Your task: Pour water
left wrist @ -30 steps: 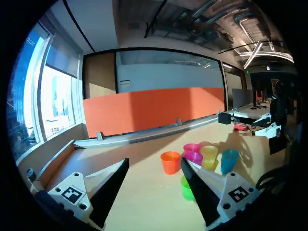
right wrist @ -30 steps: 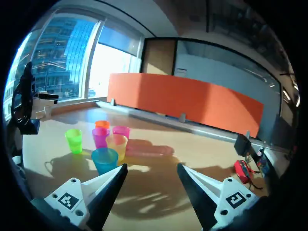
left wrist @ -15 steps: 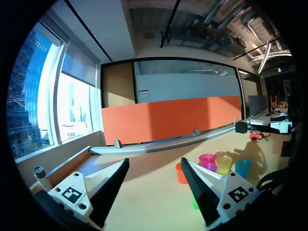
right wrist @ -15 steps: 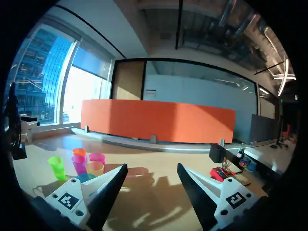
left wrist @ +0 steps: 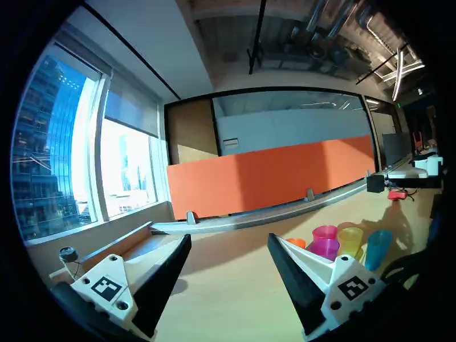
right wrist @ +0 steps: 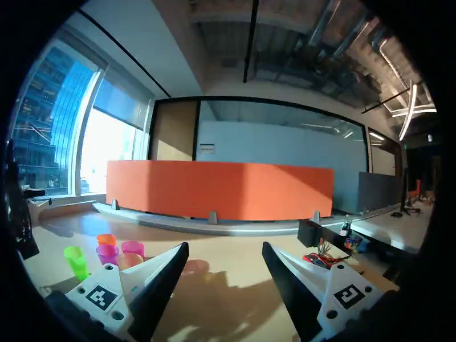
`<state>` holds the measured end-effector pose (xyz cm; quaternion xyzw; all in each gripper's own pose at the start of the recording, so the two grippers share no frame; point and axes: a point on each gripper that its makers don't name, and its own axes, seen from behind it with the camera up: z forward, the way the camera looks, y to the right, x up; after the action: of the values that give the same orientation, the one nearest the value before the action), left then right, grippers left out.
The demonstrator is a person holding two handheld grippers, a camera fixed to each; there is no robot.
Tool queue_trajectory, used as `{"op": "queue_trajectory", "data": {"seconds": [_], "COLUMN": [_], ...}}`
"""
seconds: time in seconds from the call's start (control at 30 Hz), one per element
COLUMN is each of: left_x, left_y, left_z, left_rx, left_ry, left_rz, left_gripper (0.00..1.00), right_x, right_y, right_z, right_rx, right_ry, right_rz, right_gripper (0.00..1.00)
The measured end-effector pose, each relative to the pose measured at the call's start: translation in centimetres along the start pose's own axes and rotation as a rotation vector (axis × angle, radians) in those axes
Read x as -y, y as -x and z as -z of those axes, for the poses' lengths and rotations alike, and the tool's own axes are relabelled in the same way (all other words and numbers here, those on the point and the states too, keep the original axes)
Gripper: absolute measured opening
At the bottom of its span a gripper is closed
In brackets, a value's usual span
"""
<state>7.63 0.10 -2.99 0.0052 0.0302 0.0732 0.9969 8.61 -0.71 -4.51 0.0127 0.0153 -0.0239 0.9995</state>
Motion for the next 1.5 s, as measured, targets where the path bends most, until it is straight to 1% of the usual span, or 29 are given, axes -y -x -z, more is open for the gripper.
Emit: {"op": "queue_trajectory", "data": {"seconds": [0.3,0.47,0.57,0.8,1.07,1.27,1.5], "left_x": [-0.5,-1.1,-1.2,-1.4,-1.8,-1.8,-1.5], "left_y": [1.8,3.0,3.6,4.2,4.9,5.5,6.0], "left_z": [-0.2,-0.3,-0.5,-1.0,-1.4,-1.6,-1.8], "left_rx": [-0.004,0.000,0.002,-0.002,-0.005,-0.003,0.007], "left_ry": [-0.026,-0.027,-0.030,-0.022,-0.005,-0.001,-0.005], "left_rz": [0.038,0.058,0.067,0.072,0.078,0.087,0.104], "left_gripper": [0.99,0.99,0.99,0.99,0.99,0.99,0.99], "right_x": [-0.3,-0.3,-0.3,0.0,0.5,0.6,0.8], "right_y": [0.3,0.3,0.5,0.8,0.3,0.2,-0.1], "right_z": [-0.1,-0.1,-0.3,-0.4,-0.6,-0.6,-0.6], "right_rx": [0.013,0.018,0.021,0.036,0.037,0.037,0.036], "right_ry": [0.024,0.031,0.030,0.024,0.019,0.018,0.018], "right_rz": [-0.006,-0.022,-0.029,-0.030,-0.022,-0.022,-0.018], "right_gripper": [0.99,0.99,0.99,0.99,0.99,0.99,0.99]}}
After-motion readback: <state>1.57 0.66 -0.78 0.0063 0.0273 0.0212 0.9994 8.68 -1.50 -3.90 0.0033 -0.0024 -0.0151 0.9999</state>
